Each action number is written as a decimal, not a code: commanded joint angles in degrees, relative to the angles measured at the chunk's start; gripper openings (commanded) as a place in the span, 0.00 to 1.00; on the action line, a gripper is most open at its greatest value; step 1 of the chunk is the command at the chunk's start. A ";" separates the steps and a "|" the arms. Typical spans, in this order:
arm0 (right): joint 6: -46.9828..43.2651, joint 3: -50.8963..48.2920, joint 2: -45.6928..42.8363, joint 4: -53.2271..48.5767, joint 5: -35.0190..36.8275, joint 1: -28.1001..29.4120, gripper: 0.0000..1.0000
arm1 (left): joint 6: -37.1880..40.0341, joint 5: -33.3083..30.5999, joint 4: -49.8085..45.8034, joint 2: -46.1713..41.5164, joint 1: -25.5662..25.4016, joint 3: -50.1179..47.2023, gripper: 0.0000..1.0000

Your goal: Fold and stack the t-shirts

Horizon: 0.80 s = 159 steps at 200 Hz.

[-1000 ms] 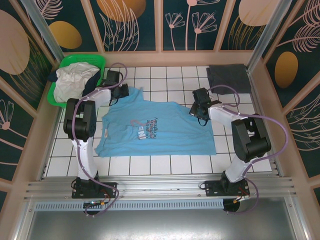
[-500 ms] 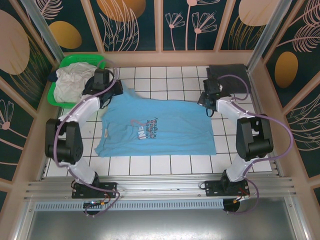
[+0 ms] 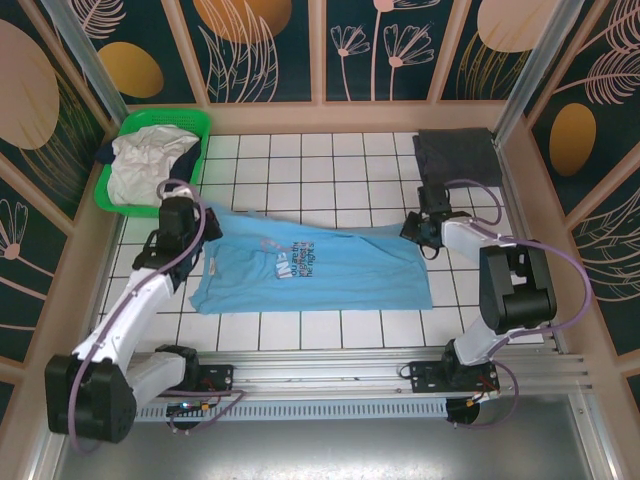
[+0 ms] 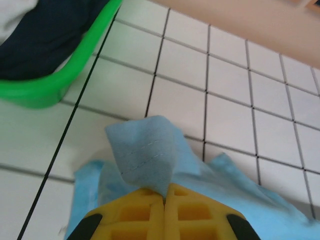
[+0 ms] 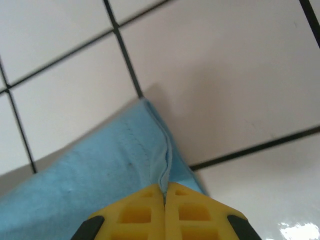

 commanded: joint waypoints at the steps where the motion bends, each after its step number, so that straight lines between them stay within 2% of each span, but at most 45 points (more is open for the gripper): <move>1: 0.09 -2.19 -2.59 1.52 -0.16 -2.42 0.02 | -3.28 -1.91 -2.64 -4.47 0.32 -4.91 0.00; 34: 0.39 -1.14 -3.36 3.48 -4.36 -5.92 0.02 | -4.00 -0.05 0.04 -5.52 0.29 -7.56 0.00; 80: -0.21 14.58 5.24 1.19 -4.72 -6.52 0.00 | -2.66 2.19 6.96 9.99 0.32 6.62 0.00; 108: -0.16 20.05 8.37 -0.38 -5.49 -7.03 0.00 | -1.61 1.07 7.41 11.83 0.32 10.72 0.00; 126: 0.34 20.10 8.08 -0.63 -7.29 -7.12 0.00 | -1.17 1.19 6.55 10.55 0.32 10.47 0.00; 159: 1.19 11.47 3.79 2.73 -9.64 -7.12 0.00 | -2.75 2.63 6.07 5.16 0.27 3.18 0.00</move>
